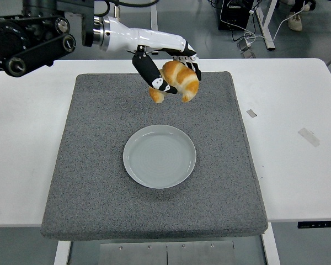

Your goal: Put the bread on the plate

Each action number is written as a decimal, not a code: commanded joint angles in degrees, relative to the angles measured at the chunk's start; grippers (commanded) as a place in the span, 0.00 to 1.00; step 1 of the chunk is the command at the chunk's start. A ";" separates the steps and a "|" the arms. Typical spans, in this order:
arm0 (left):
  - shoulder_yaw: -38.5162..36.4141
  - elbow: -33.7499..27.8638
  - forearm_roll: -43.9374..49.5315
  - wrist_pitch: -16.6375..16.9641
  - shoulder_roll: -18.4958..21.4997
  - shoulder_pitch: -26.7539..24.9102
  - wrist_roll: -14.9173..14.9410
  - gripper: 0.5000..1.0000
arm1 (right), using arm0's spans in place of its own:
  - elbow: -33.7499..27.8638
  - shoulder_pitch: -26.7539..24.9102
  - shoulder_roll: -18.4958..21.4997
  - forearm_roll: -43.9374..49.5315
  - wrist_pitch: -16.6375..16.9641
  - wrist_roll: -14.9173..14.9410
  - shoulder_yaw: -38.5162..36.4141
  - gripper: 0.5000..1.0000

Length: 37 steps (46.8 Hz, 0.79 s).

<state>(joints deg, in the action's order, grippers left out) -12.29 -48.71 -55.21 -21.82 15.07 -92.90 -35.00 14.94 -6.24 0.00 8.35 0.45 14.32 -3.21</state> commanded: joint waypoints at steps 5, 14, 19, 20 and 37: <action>-3.70 0.10 0.01 2.30 -3.20 0.79 0.00 0.16 | 0.00 0.00 0.00 0.00 -0.01 0.01 -0.05 1.00; -5.99 0.19 -0.43 4.50 -4.87 4.48 0.00 0.17 | -0.09 0.00 0.00 0.00 -0.01 0.01 -0.05 1.00; -6.43 0.19 -2.09 5.73 -4.87 7.03 0.00 0.17 | -0.09 0.00 0.00 0.00 -0.01 0.01 -0.13 1.00; -6.43 0.19 -2.62 5.99 -4.87 7.64 0.00 0.17 | -0.09 0.00 0.00 0.00 -0.01 0.01 -0.13 1.00; -6.43 0.46 -6.23 8.11 -4.17 14.24 0.00 0.17 | -0.18 -0.09 0.00 0.00 -0.01 0.01 -0.13 1.00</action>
<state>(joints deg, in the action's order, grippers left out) -18.76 -48.32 -61.27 -13.84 10.88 -79.33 -34.99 14.77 -6.24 0.00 8.35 0.43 14.33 -3.34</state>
